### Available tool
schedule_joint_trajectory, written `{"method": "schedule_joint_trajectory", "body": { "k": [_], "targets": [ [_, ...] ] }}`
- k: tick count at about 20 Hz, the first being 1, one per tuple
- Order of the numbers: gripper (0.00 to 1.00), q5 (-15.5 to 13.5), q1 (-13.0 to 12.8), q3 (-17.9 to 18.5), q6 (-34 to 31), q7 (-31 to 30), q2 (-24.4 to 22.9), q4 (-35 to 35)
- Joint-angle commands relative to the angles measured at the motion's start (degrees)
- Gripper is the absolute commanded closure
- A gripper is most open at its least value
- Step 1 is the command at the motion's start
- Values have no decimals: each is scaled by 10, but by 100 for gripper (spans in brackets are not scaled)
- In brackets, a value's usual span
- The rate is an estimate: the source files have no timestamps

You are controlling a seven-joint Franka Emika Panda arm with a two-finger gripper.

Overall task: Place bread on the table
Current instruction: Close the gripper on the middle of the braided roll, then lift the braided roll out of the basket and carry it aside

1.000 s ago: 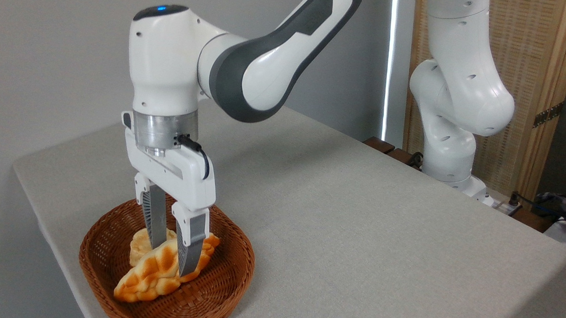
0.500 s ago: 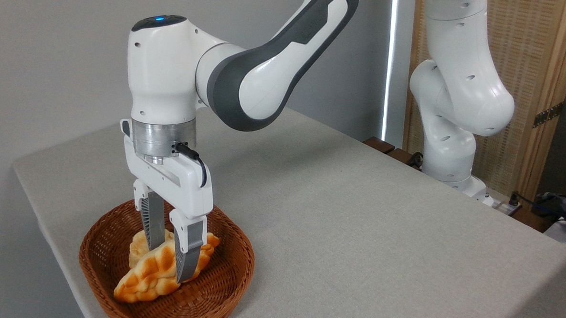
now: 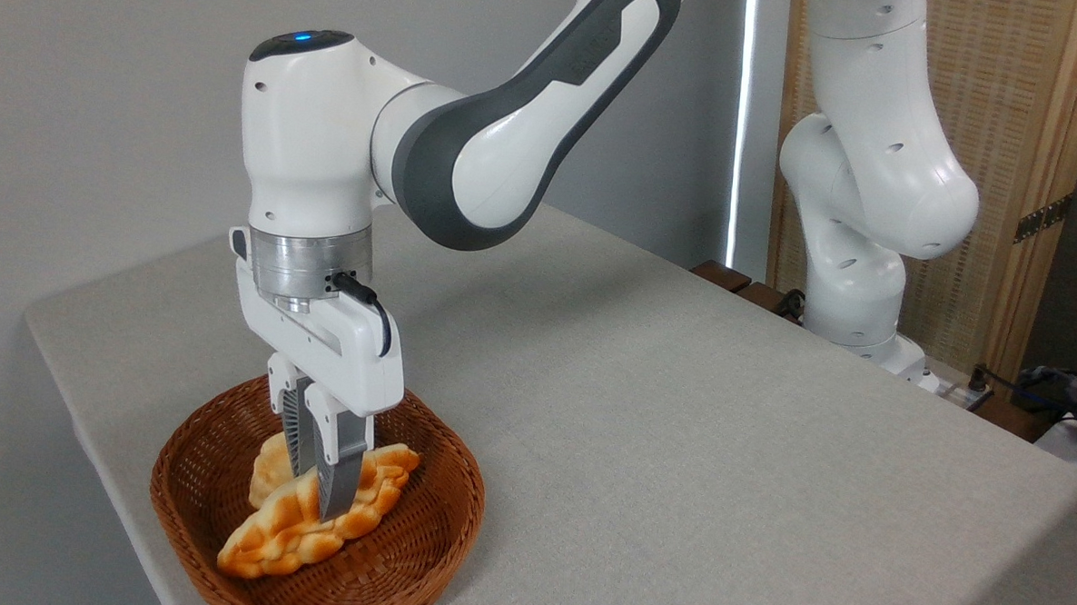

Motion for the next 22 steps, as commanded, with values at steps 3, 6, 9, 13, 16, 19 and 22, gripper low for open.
{"method": "schedule_joint_trajectory", "body": {
  "k": [3,6,9,13,16,19,22],
  "targets": [
    [90,8,-3,3,9,2,2,6],
    [90,8,-3,3,9,1,-4,7],
    [90,6,-3,4,5,1,-26,7],
    [89,2,-3,4,-21,1,-63,5],
    [89,2,-3,4,-63,1,-87,5],
    [88,1,-5,3,-113,2,-122,-5],
    [88,1,-10,1,-158,2,-151,-27]
  ]
}}
